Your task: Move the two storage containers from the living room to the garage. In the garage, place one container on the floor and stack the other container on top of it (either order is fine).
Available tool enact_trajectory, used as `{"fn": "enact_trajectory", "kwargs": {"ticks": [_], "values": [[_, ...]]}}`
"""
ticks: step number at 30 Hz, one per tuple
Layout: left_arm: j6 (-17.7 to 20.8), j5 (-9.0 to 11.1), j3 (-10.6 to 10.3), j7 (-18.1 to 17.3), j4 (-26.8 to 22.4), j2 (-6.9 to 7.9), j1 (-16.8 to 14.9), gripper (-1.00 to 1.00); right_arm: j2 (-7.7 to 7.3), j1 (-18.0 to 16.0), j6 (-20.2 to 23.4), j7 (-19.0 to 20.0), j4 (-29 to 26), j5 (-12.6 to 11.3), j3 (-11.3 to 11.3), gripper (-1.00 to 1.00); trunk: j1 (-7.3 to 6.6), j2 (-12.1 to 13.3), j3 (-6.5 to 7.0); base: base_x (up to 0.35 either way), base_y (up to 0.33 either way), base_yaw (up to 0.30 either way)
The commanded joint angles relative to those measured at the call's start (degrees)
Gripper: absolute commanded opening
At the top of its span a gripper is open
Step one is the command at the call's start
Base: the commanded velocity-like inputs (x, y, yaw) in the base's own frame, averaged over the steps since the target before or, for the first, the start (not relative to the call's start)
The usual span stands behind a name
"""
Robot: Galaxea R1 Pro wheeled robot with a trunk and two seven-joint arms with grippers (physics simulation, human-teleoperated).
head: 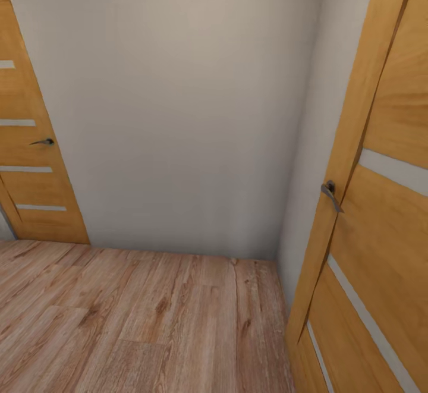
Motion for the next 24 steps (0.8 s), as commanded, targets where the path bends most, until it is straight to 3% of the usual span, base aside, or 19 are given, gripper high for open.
{"fn": "enact_trajectory", "kwargs": {"ticks": [1, 8, 24], "values": [[-0.11, 0.32, 0.01, 0.05, -0.05, -0.01, 0.01, 1.0, 0.04, -0.07, -0.39, -0.1, 0.18, -0.55, 0.47, 1.0, 0.0, -0.03, -0.05, 0.0, -0.002, 0.112], [-0.11, 0.32, 0.01, 0.05, -0.05, -0.01, 0.01, 1.0, 0.0, -0.07, -0.62, -0.09, 0.18, -0.55, 0.44, 1.0, 0.0, -0.03, -0.05, 0.0, -0.001, 0.134], [-0.11, 0.32, 0.01, 0.05, -0.05, -0.09, 0.01, 1.0, 0.01, -0.07, -0.47, -0.07, 0.18, -0.38, 0.61, 1.0, 0.0, -0.03, -0.05, 0.0, 0.0, 0.007]]}}
